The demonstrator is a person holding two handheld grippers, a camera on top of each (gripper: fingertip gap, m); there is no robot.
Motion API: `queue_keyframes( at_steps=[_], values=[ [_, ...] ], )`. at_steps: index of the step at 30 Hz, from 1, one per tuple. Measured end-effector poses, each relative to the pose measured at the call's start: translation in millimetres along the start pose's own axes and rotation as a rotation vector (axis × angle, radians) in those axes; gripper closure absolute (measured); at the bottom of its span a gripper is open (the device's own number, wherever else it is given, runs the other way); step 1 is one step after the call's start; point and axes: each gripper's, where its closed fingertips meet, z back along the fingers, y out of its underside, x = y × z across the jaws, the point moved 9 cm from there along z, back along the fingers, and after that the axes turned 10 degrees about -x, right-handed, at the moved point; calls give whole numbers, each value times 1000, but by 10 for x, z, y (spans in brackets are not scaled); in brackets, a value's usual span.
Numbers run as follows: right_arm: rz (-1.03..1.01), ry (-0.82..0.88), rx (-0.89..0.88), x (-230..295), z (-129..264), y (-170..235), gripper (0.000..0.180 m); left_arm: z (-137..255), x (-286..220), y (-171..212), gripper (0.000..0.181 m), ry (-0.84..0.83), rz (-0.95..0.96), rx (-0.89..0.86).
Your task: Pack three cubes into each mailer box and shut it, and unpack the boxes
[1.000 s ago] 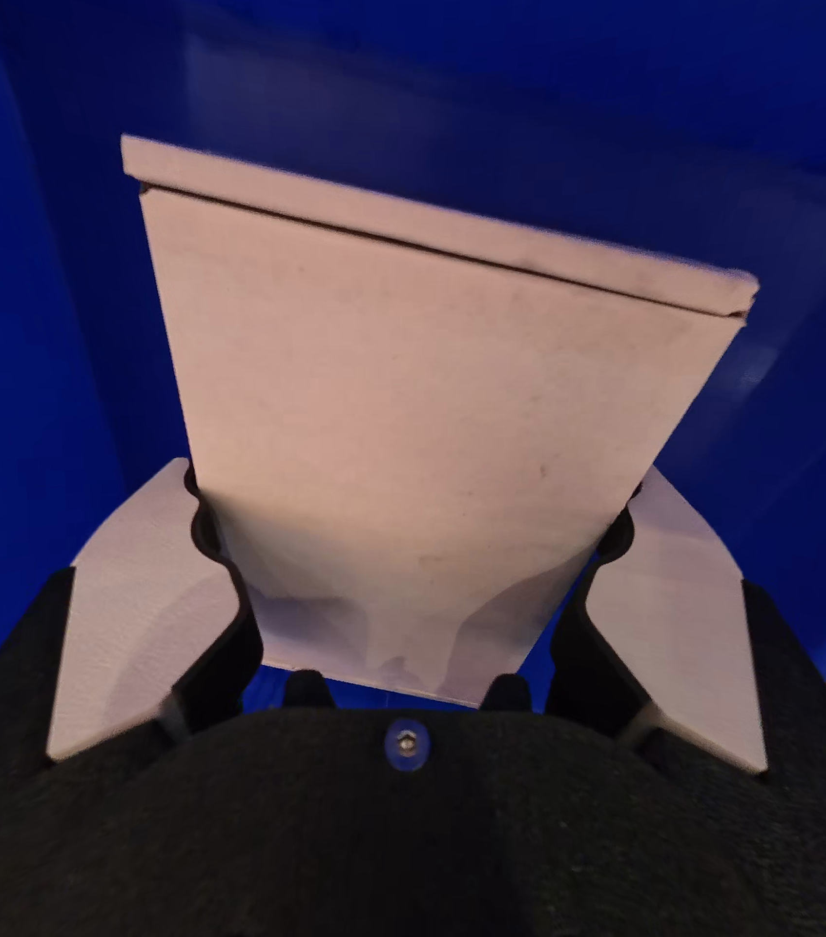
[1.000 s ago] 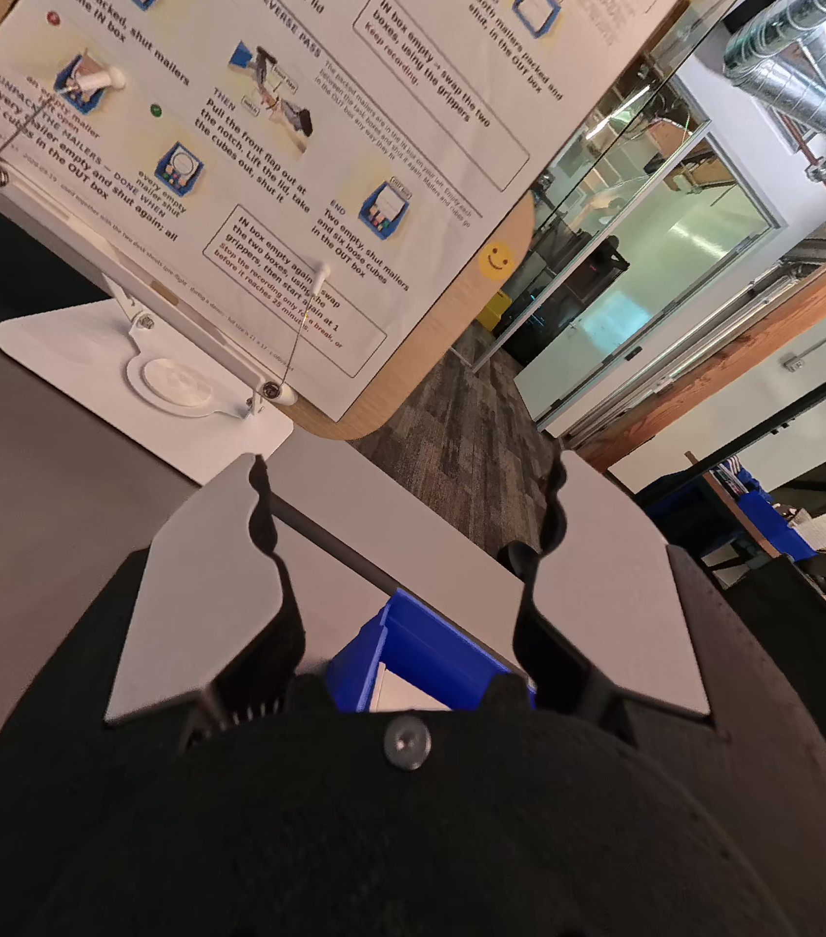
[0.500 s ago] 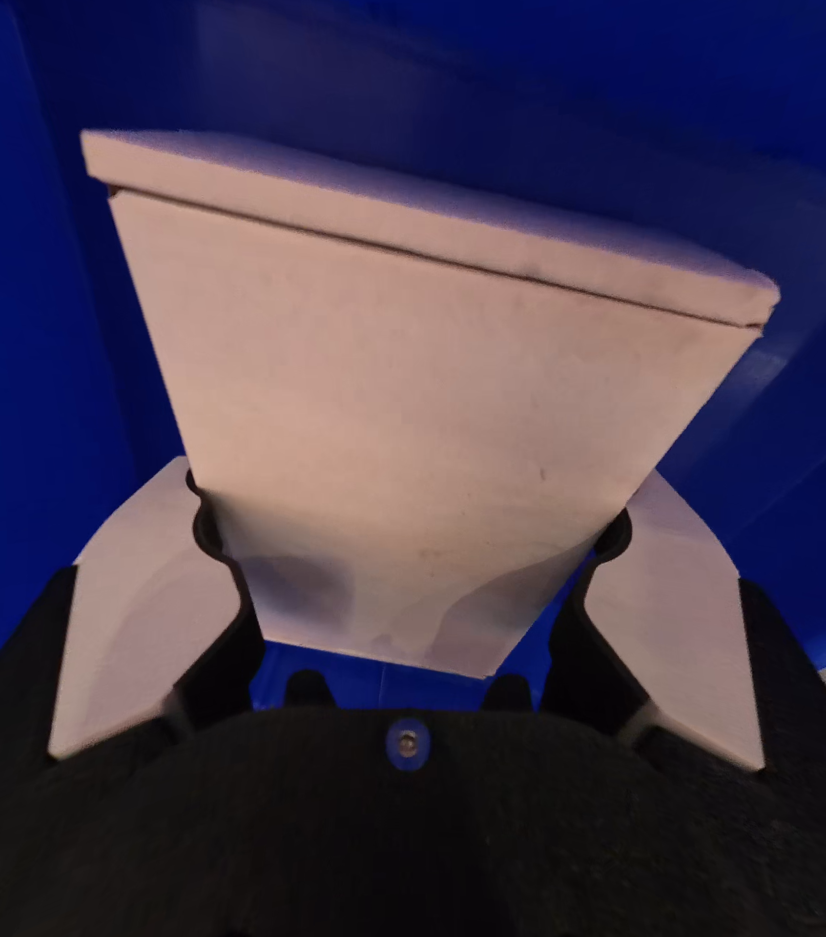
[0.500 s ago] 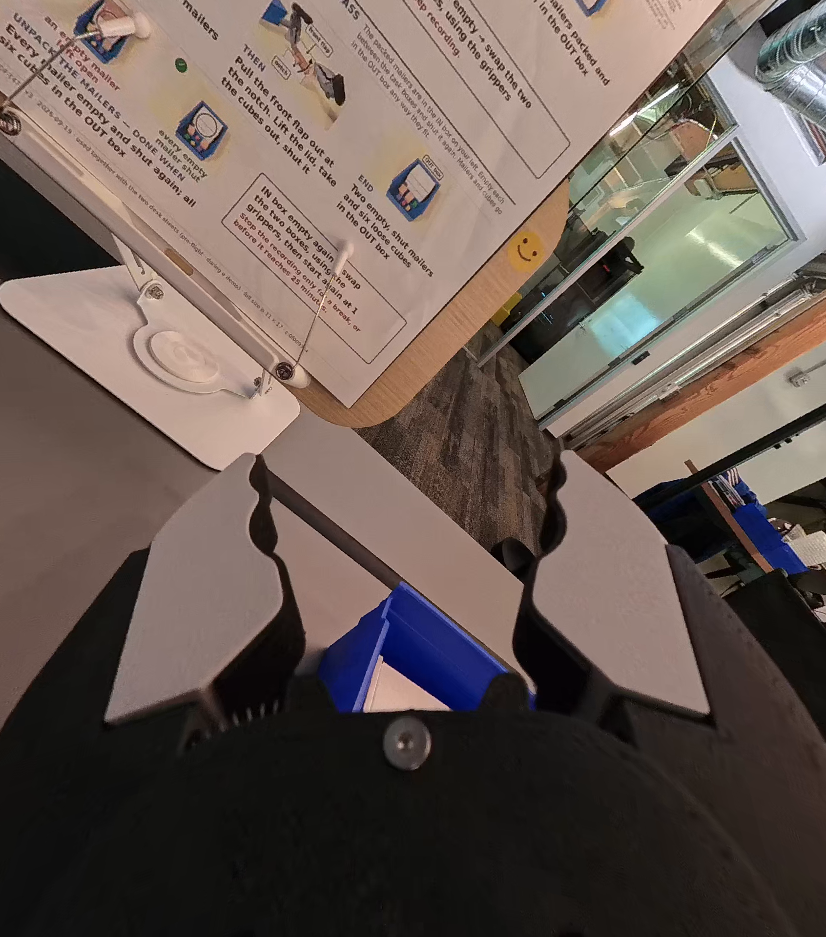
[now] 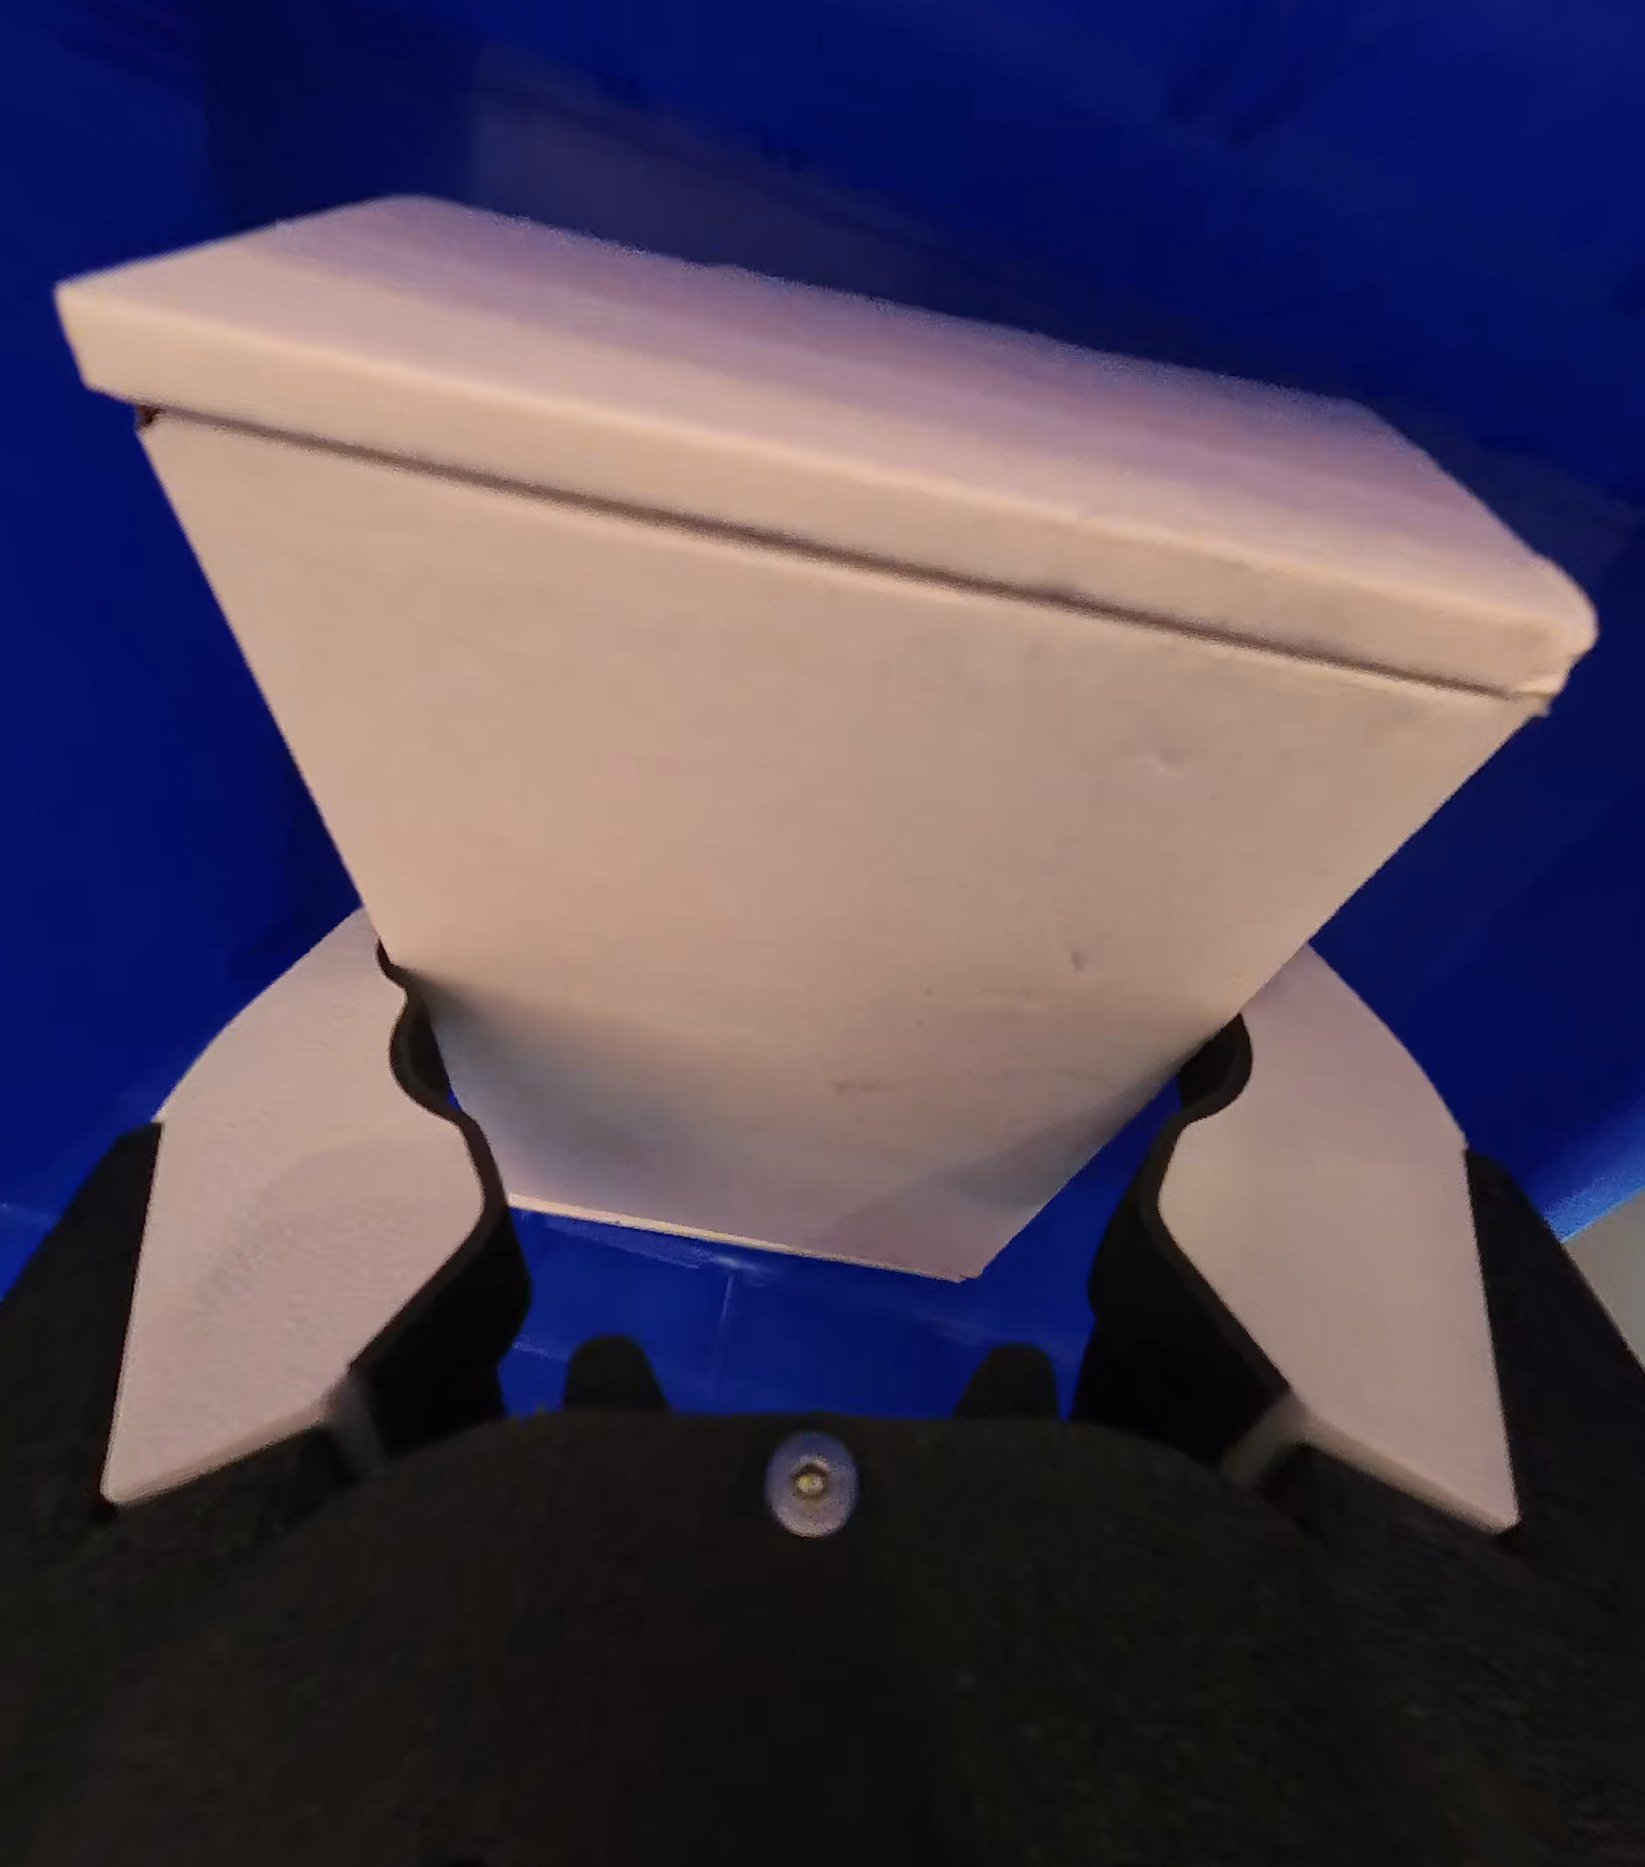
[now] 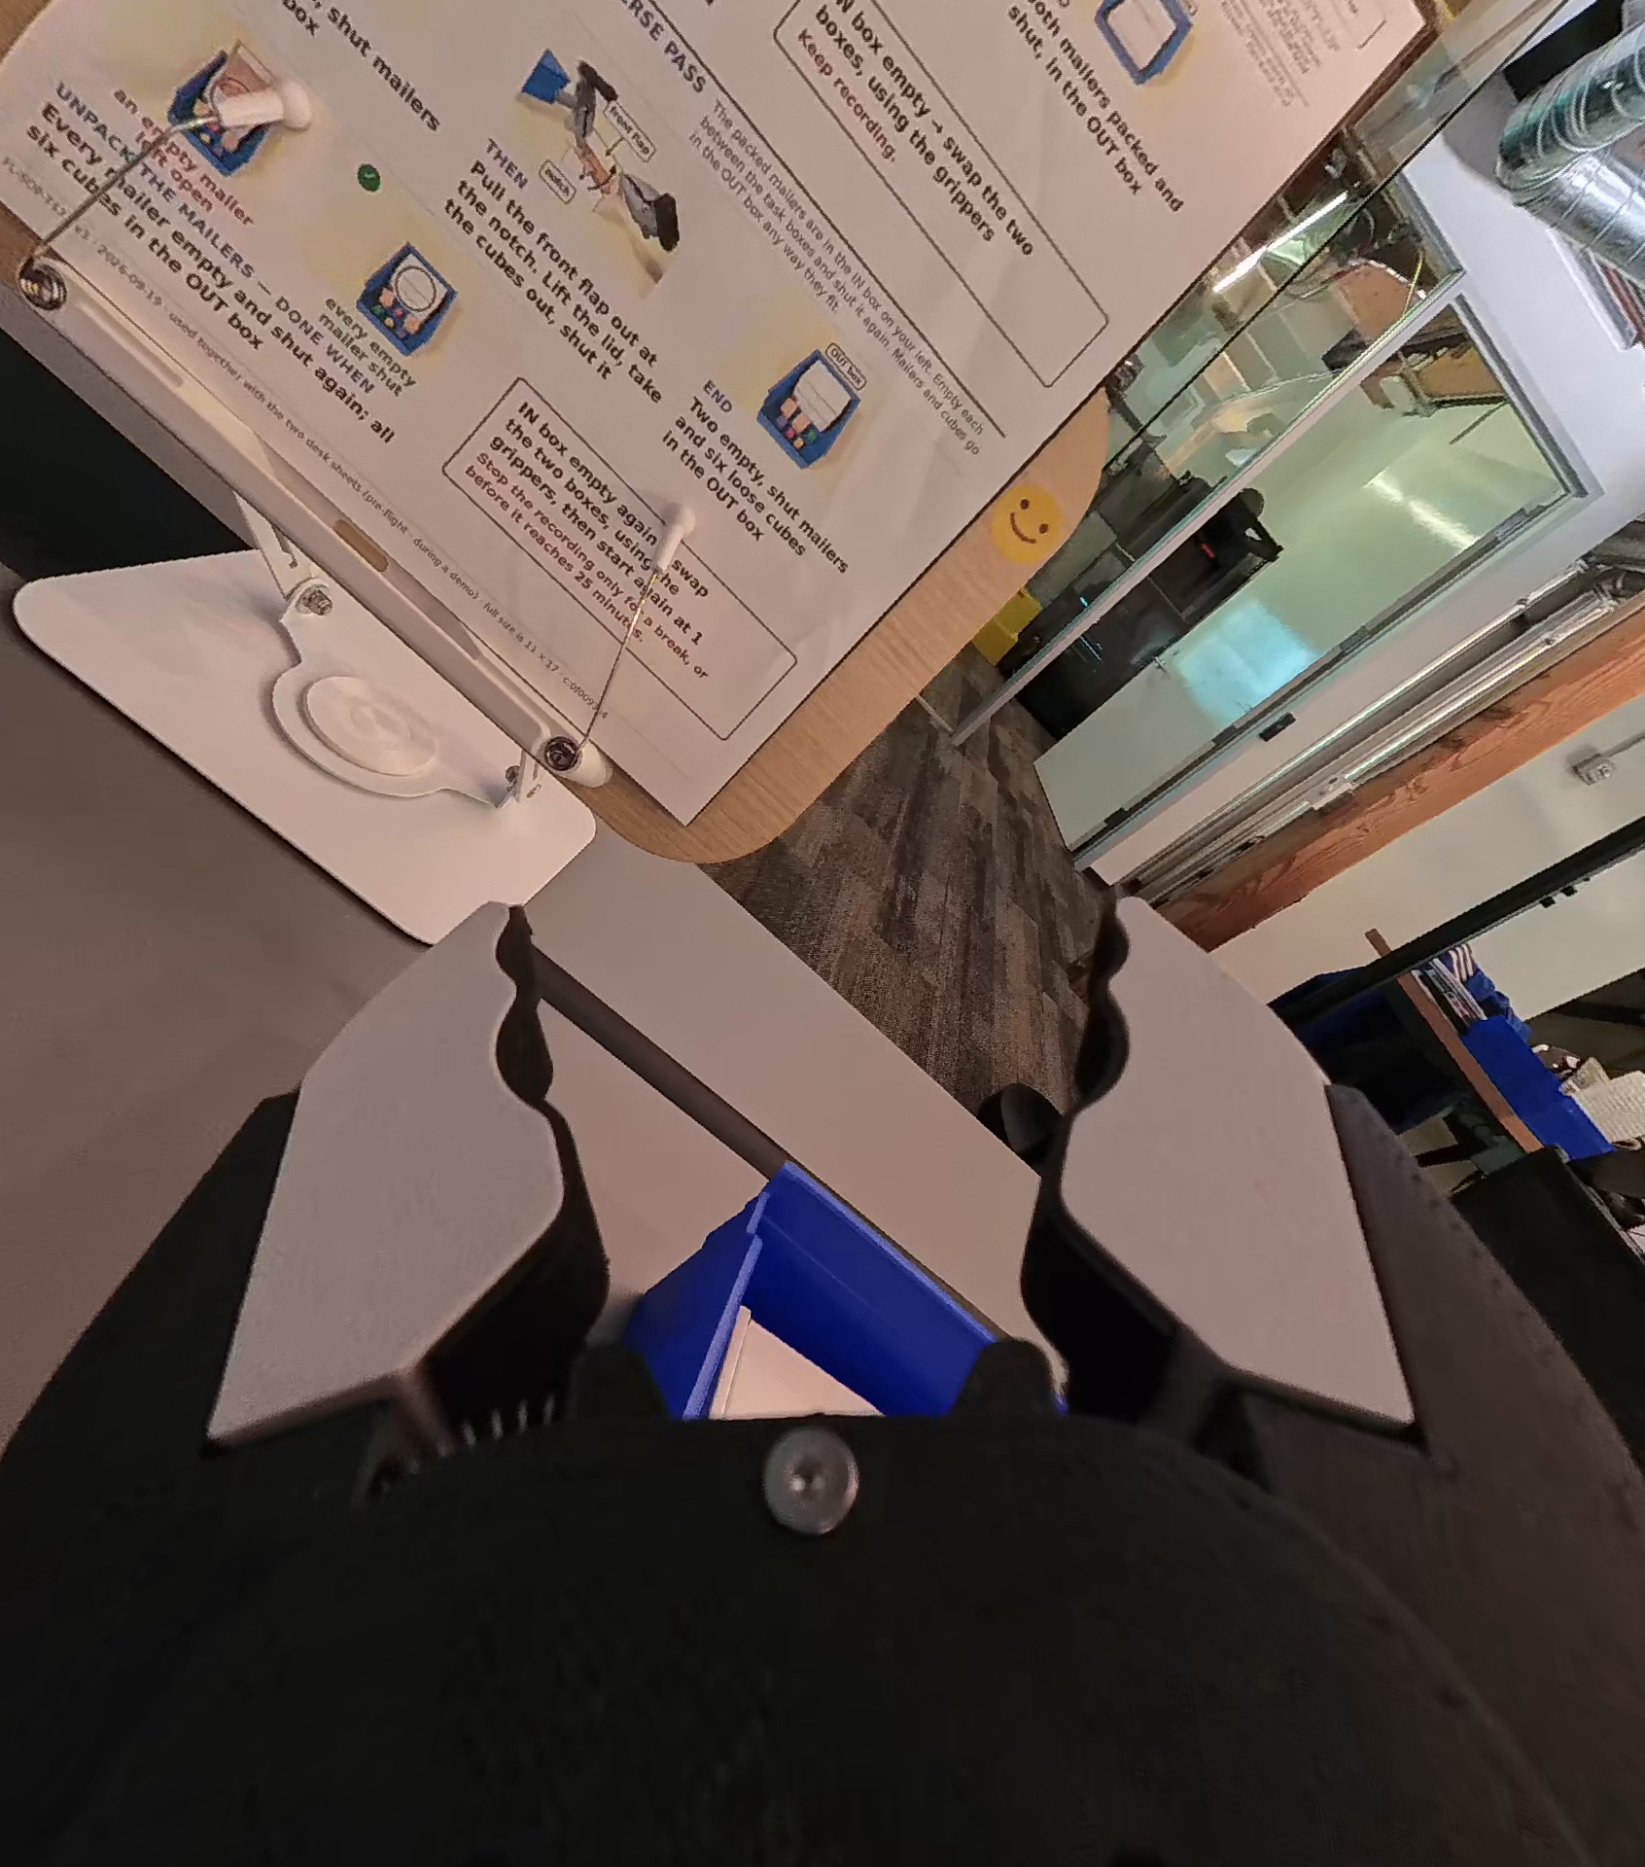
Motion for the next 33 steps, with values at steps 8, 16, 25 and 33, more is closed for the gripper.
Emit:
queue_keyframes(
  at_steps=[8,16,25,33],
  values=[
    [-4,-3,-13,-17,39,-25,75,-179,-30,56,39,13,4,-37],
    [13,-15,4,13,4,5,75,-185,14,180,35,40,52,2],
    [38,-33,25,71,-20,25,75,-189,6,179,35,33,34,-5],
    [44,-46,34,77,-11,27,75,-185,3,166,36,31,28,37]
  ],
)
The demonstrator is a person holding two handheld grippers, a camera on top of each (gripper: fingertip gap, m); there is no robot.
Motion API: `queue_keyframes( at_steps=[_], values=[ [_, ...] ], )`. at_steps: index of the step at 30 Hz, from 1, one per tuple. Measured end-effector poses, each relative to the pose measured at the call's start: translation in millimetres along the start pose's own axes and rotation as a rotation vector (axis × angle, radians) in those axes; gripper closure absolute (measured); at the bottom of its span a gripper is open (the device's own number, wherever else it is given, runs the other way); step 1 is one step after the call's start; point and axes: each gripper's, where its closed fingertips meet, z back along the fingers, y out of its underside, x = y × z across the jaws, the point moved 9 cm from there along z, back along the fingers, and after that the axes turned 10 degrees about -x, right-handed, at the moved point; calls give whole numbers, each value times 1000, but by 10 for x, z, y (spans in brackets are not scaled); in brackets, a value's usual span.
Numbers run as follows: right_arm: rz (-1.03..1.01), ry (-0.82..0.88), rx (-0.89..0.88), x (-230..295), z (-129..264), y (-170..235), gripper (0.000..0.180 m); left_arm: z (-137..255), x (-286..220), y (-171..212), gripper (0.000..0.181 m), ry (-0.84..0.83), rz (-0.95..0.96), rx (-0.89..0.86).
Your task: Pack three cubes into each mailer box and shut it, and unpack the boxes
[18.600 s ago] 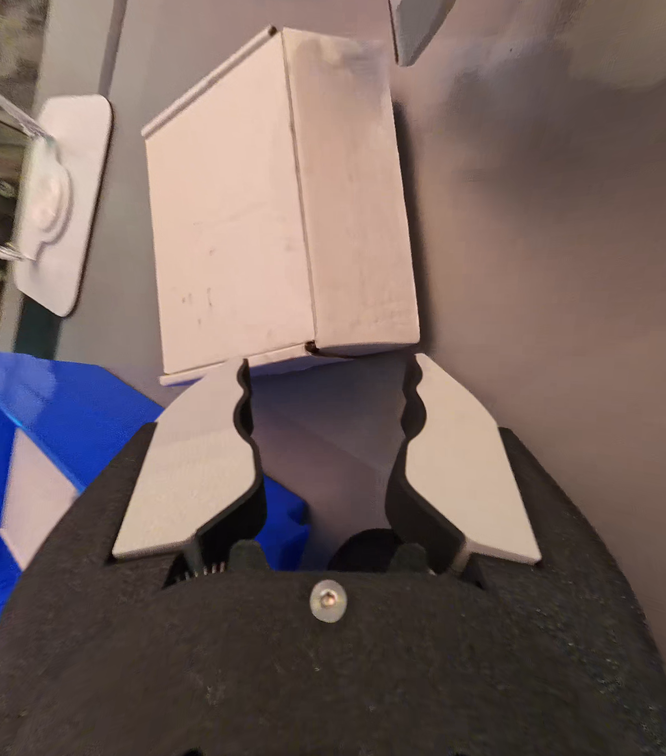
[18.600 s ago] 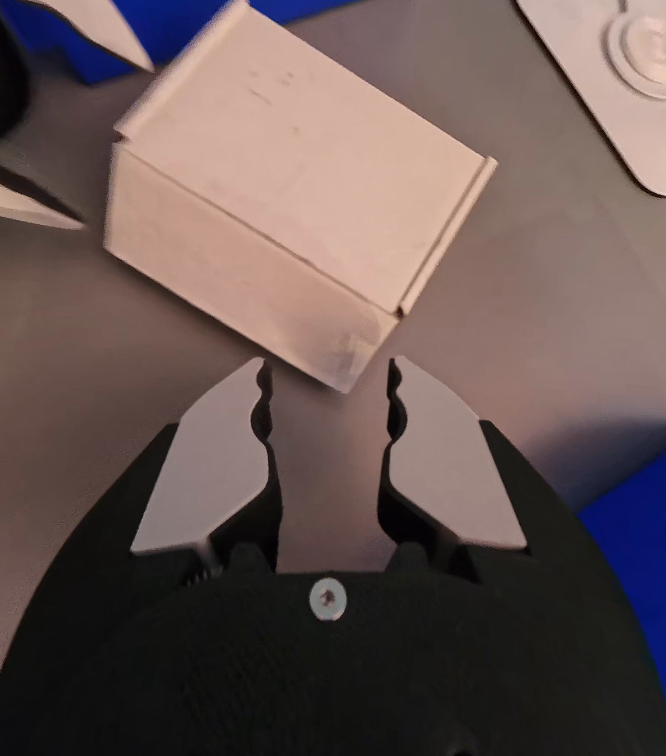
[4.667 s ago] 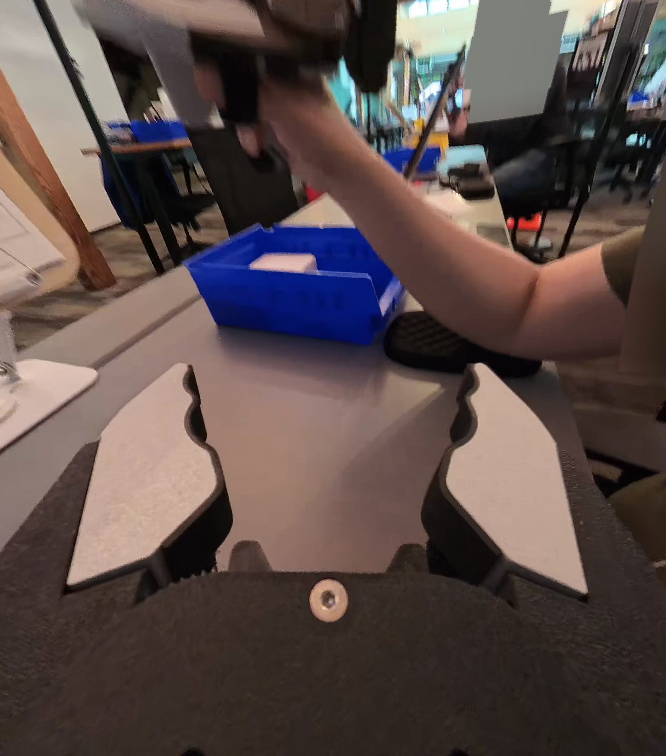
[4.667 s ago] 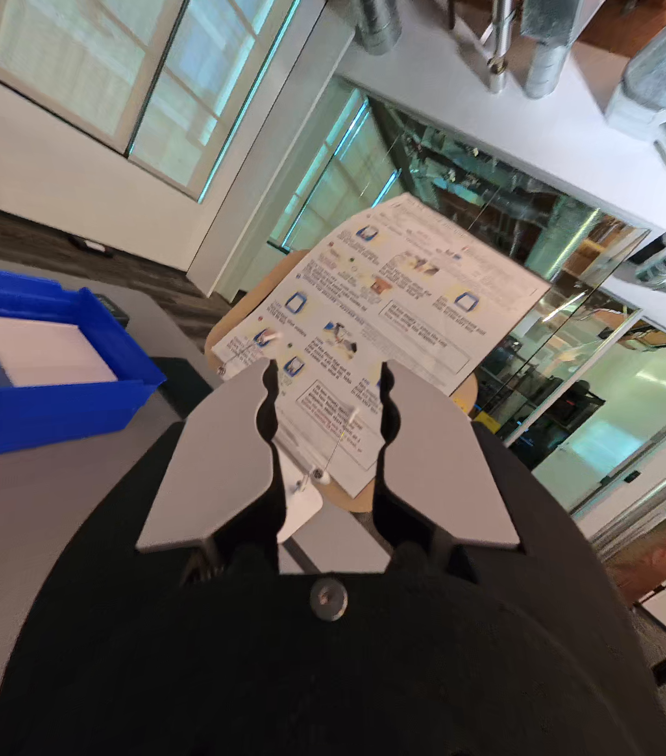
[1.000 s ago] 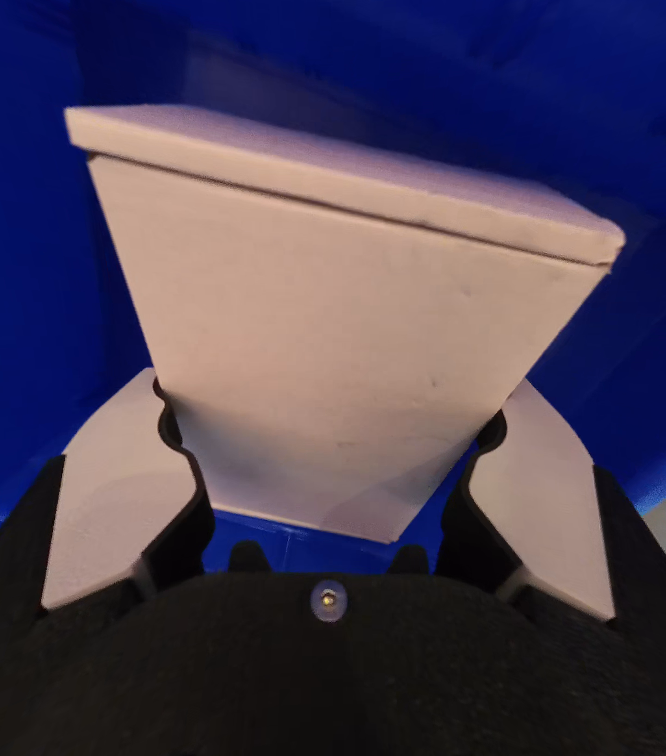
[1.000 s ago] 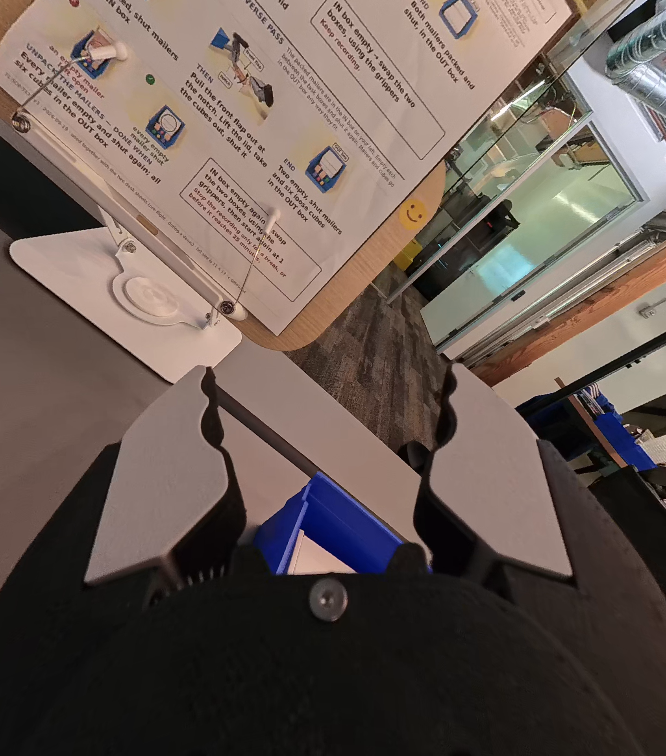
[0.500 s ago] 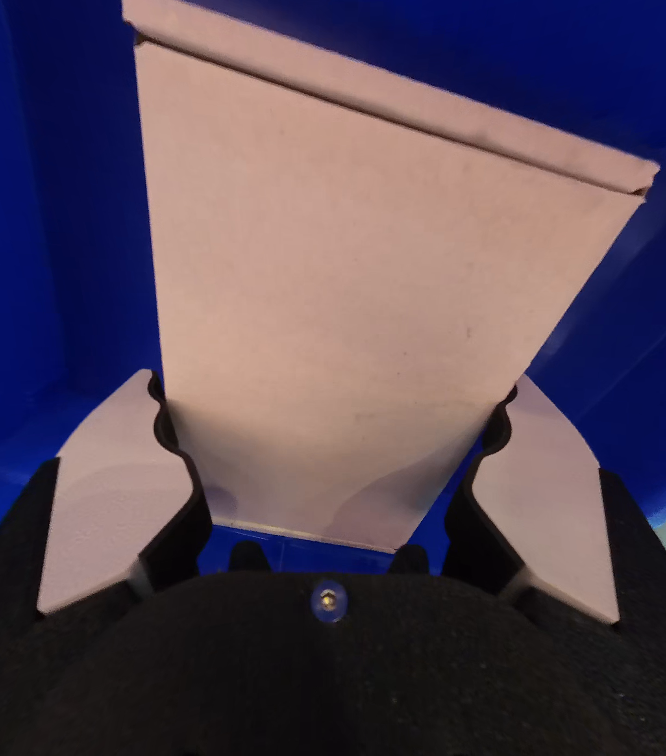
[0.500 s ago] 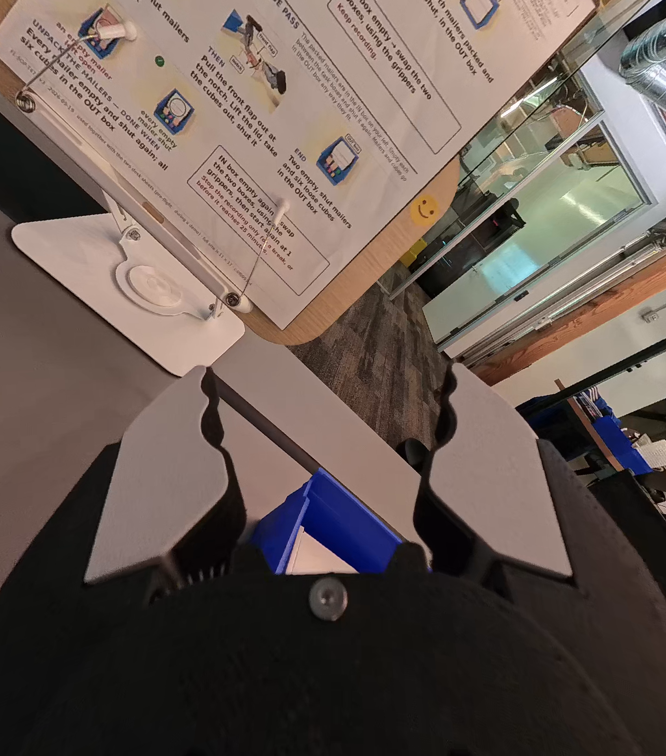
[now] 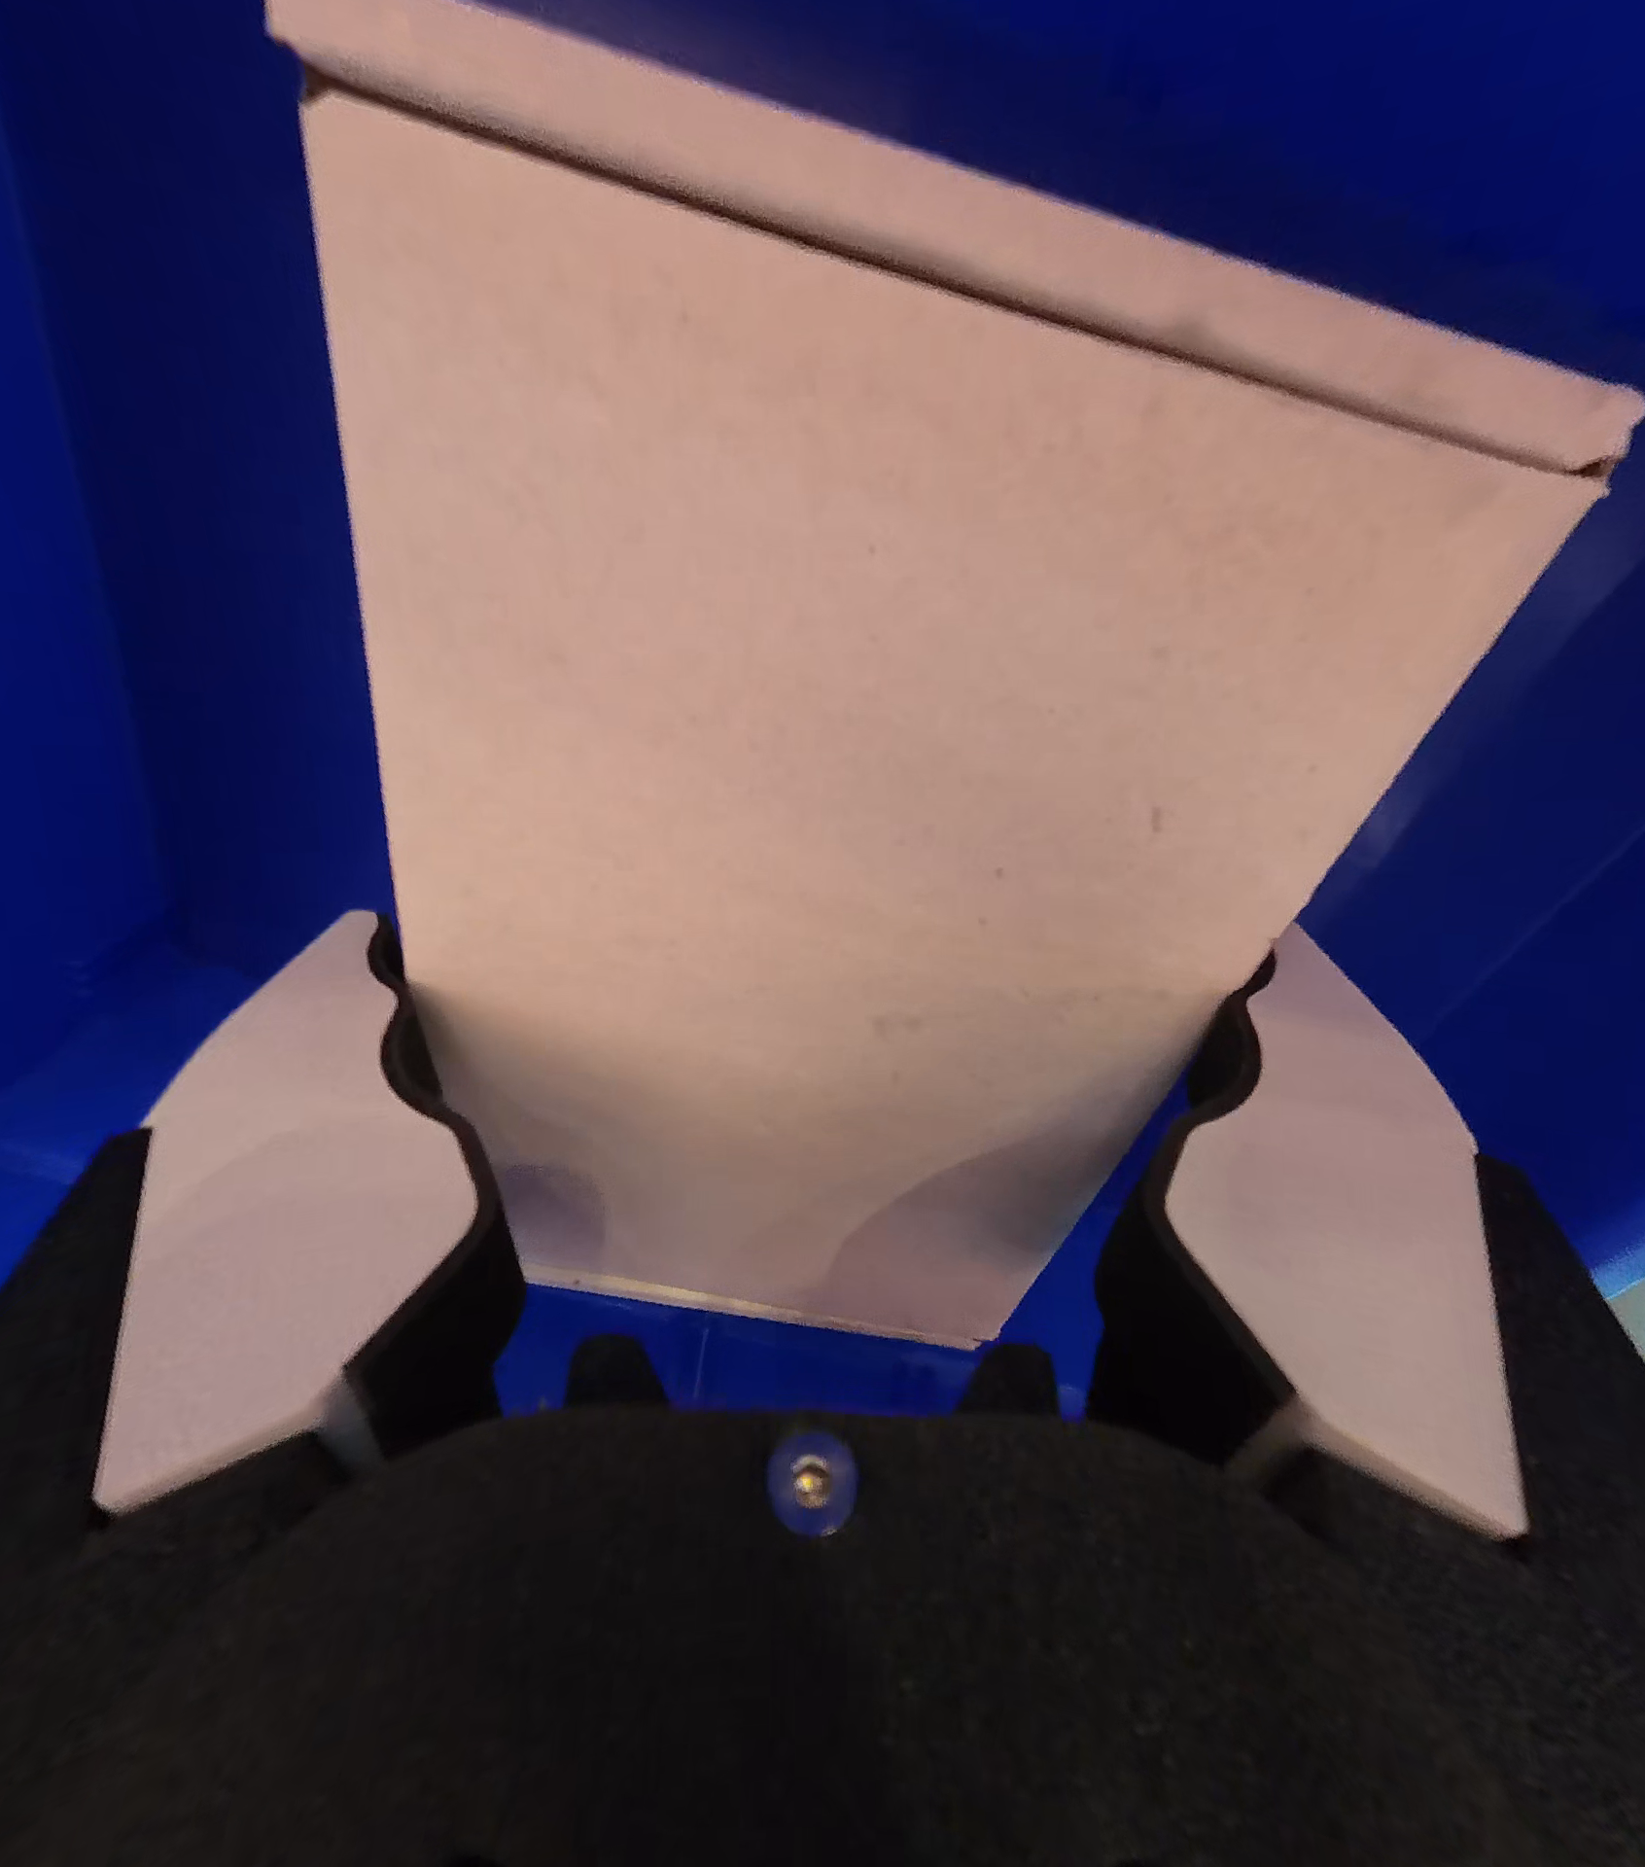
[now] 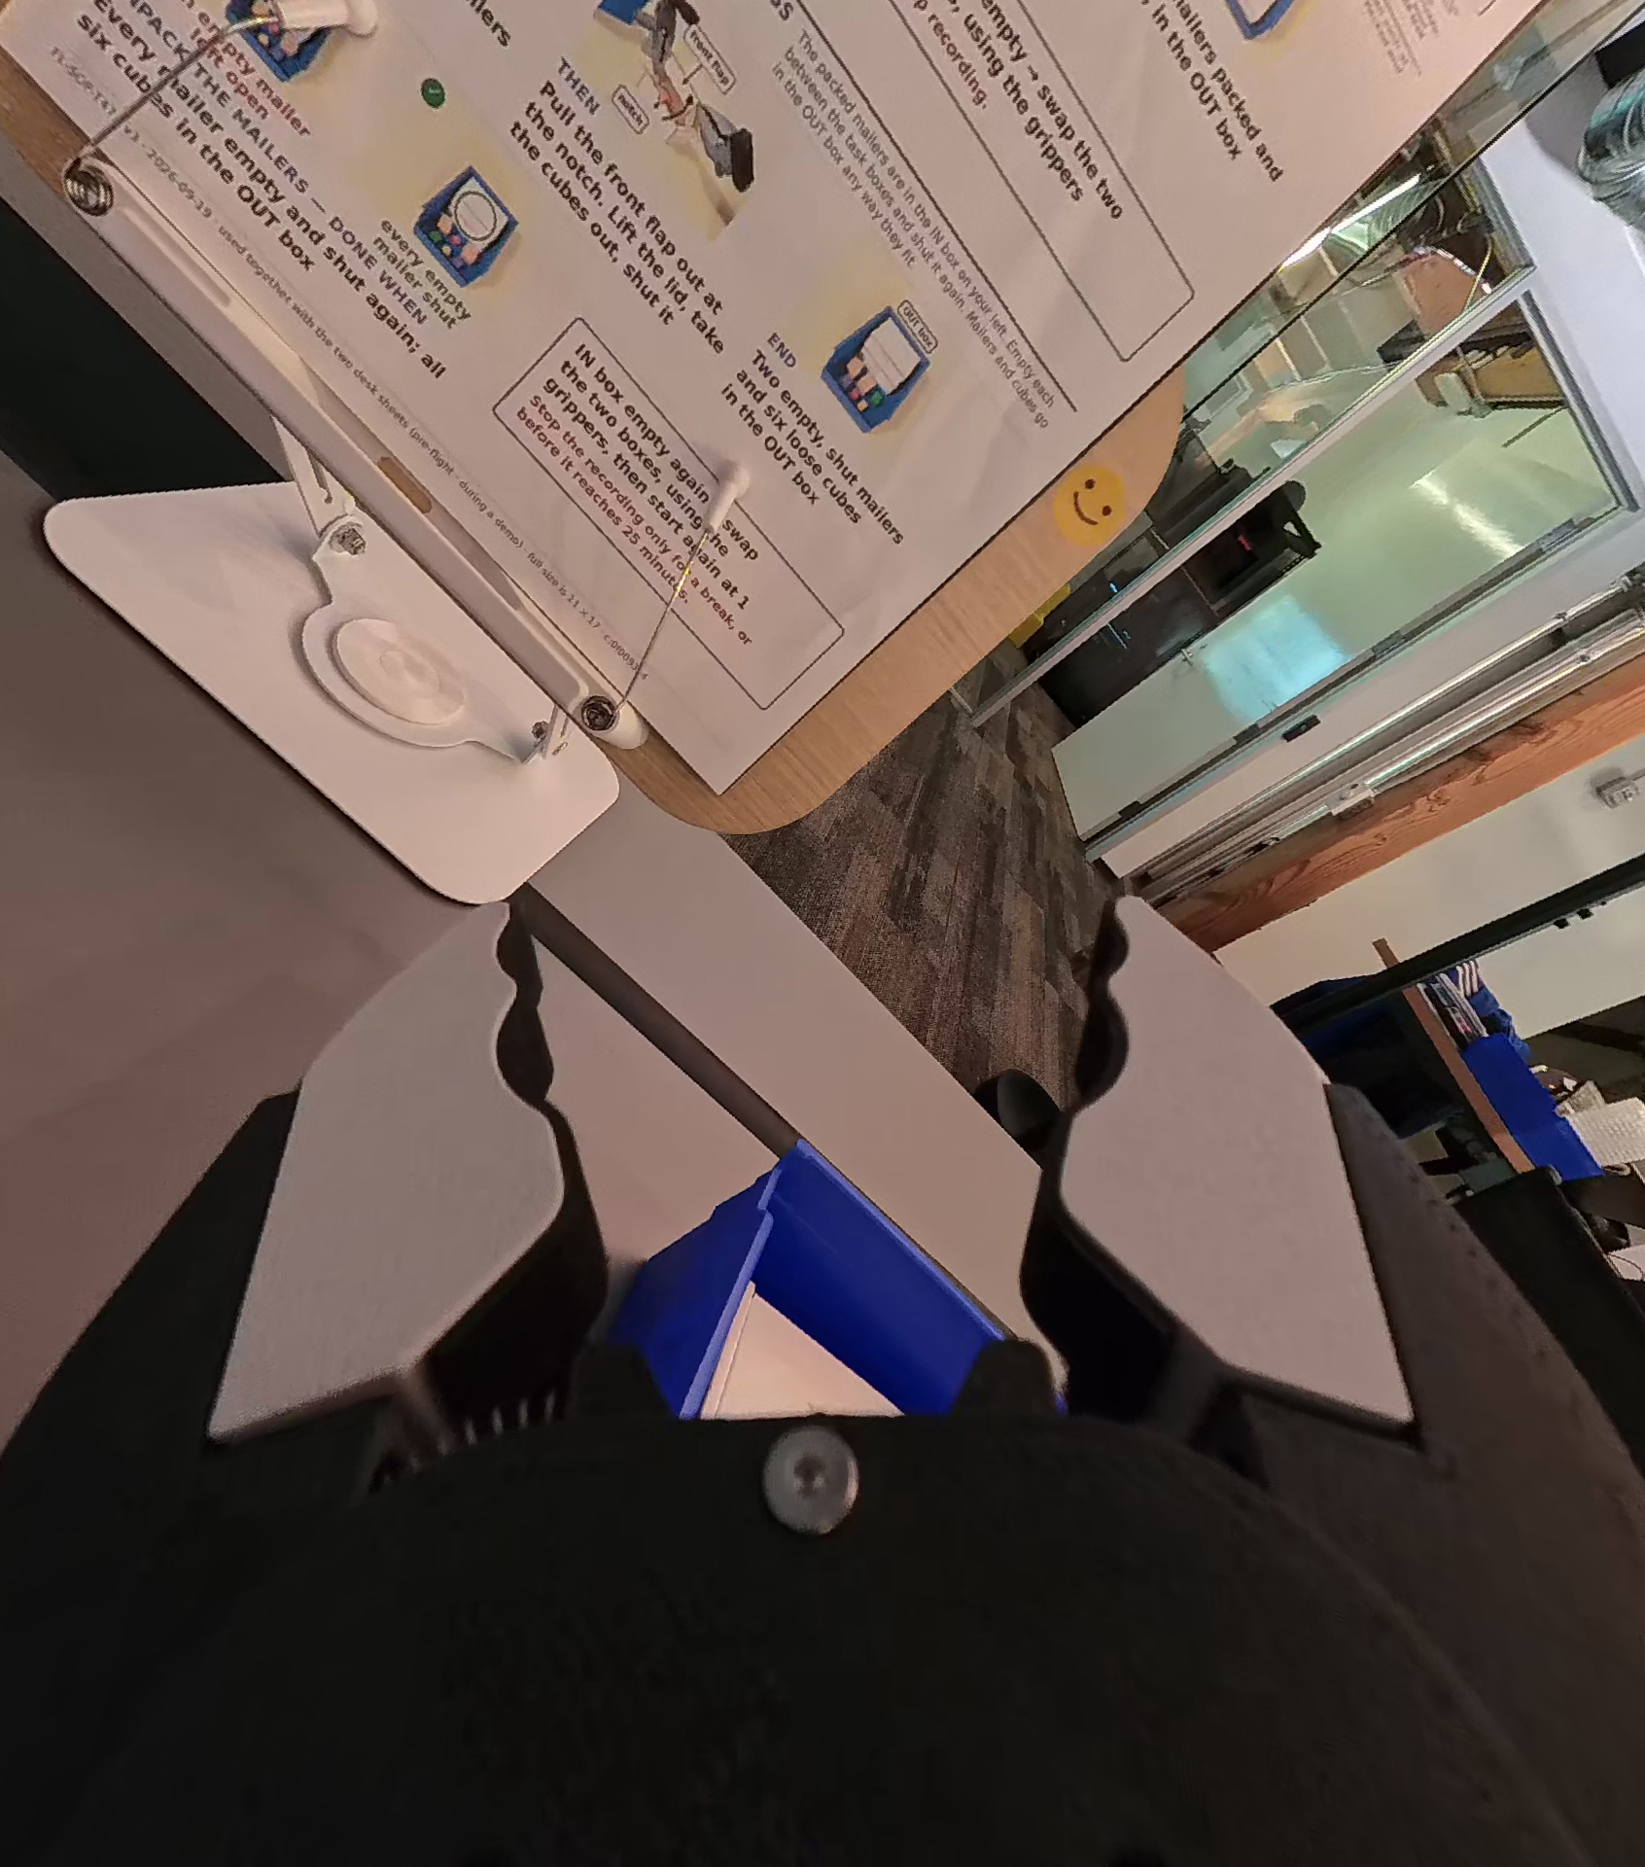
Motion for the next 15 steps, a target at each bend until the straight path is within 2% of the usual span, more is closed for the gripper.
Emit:
queue_keyframes(
  at_steps=[15],
  values=[
    [0,-12,14,-12,-21,36,75,181,13,-24,46,-90,-42,55]
  ],
)
